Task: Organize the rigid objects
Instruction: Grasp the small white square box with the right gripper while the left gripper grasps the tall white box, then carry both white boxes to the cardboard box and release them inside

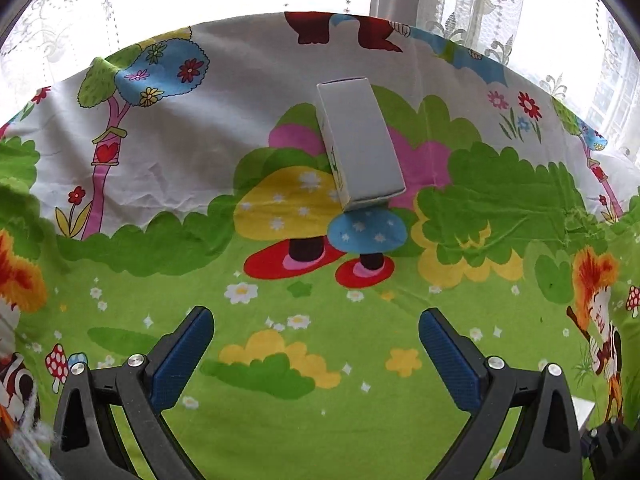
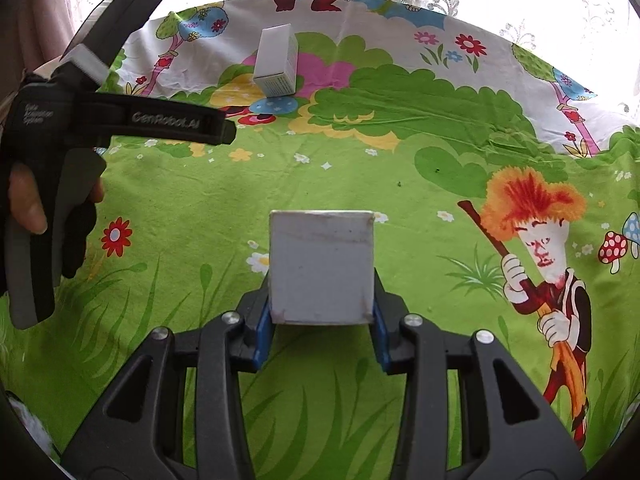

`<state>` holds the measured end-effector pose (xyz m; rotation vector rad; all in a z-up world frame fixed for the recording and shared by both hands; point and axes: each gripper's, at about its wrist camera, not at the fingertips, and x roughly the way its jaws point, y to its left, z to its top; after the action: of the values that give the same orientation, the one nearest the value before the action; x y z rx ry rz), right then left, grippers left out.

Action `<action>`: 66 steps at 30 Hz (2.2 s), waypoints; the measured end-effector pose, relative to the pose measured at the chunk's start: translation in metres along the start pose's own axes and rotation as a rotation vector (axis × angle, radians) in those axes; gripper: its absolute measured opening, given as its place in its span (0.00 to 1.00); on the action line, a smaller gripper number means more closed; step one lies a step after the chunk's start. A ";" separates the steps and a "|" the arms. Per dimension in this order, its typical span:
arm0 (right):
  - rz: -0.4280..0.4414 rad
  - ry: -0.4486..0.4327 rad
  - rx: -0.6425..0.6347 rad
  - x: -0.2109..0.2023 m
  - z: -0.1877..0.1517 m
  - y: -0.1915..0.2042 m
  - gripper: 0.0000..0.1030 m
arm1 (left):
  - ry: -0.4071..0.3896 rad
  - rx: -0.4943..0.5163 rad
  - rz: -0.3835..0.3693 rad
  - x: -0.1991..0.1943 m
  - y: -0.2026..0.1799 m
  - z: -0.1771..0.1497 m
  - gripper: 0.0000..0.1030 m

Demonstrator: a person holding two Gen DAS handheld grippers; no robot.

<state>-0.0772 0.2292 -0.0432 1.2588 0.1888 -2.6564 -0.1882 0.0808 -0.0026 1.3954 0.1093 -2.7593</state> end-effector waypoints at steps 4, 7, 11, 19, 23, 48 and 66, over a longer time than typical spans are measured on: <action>0.003 0.001 0.004 0.001 -0.001 0.000 0.43 | -0.053 -0.127 0.001 0.029 -0.010 0.050 1.00; 0.004 0.001 0.006 0.002 -0.002 0.001 0.43 | -0.011 -0.163 -0.017 0.053 -0.013 0.066 0.93; 0.010 0.002 0.012 0.003 -0.003 0.000 0.43 | 0.027 -0.061 -0.028 0.046 -0.012 0.053 0.36; 0.012 0.002 0.016 0.003 -0.008 0.001 0.43 | 0.128 0.315 -0.070 -0.075 0.037 -0.072 0.36; 0.009 0.003 0.015 0.003 -0.011 0.002 0.43 | 0.187 0.267 -0.104 -0.111 0.083 -0.125 0.36; 0.002 0.006 0.014 0.005 -0.020 0.005 0.43 | -0.001 0.103 -0.052 -0.143 0.114 -0.177 0.35; 0.141 0.027 0.033 -0.079 -0.081 0.100 0.42 | -0.023 0.100 -0.053 -0.182 0.127 -0.230 0.36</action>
<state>0.0554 0.1577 -0.0360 1.2691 0.0586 -2.5341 0.1138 -0.0239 0.0031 1.4017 0.0083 -2.8604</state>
